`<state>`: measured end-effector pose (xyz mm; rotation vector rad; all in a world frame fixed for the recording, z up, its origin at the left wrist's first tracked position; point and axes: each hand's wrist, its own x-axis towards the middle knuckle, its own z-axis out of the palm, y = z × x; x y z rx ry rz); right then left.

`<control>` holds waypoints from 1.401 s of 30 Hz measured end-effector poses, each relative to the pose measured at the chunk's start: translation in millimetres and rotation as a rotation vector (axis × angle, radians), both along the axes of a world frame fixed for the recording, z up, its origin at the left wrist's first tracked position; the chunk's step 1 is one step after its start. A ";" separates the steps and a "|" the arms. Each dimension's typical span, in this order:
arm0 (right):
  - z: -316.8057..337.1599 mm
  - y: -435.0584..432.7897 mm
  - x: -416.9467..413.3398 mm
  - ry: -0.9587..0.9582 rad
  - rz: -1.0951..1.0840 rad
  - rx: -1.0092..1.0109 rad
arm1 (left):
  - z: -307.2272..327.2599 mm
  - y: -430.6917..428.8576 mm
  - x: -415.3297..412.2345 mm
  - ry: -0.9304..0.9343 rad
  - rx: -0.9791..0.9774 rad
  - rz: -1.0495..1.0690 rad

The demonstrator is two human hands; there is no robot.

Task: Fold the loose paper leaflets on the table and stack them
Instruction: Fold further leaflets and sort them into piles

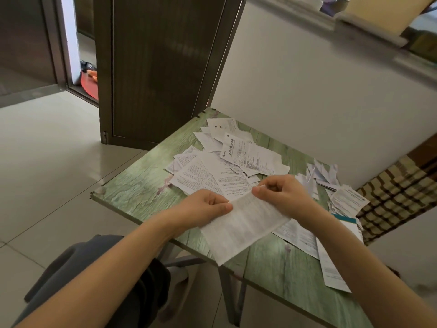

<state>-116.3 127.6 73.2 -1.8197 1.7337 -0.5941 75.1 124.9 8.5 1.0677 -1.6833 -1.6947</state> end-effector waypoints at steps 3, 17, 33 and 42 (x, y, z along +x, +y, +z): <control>4.3 -4.5 -12.0 -0.008 -0.072 -0.041 | 1.5 -3.9 5.7 0.069 0.071 -0.014; -26.5 1.3 -11.5 -0.181 -0.233 -0.297 | 2.6 -3.8 3.6 0.254 0.163 0.406; -19.3 17.6 6.9 -0.084 0.062 0.121 | 7.2 -6.1 11.0 0.196 0.031 0.330; -38.3 20.5 9.9 -0.271 -0.074 0.111 | 5.3 -6.5 10.5 0.259 0.087 0.448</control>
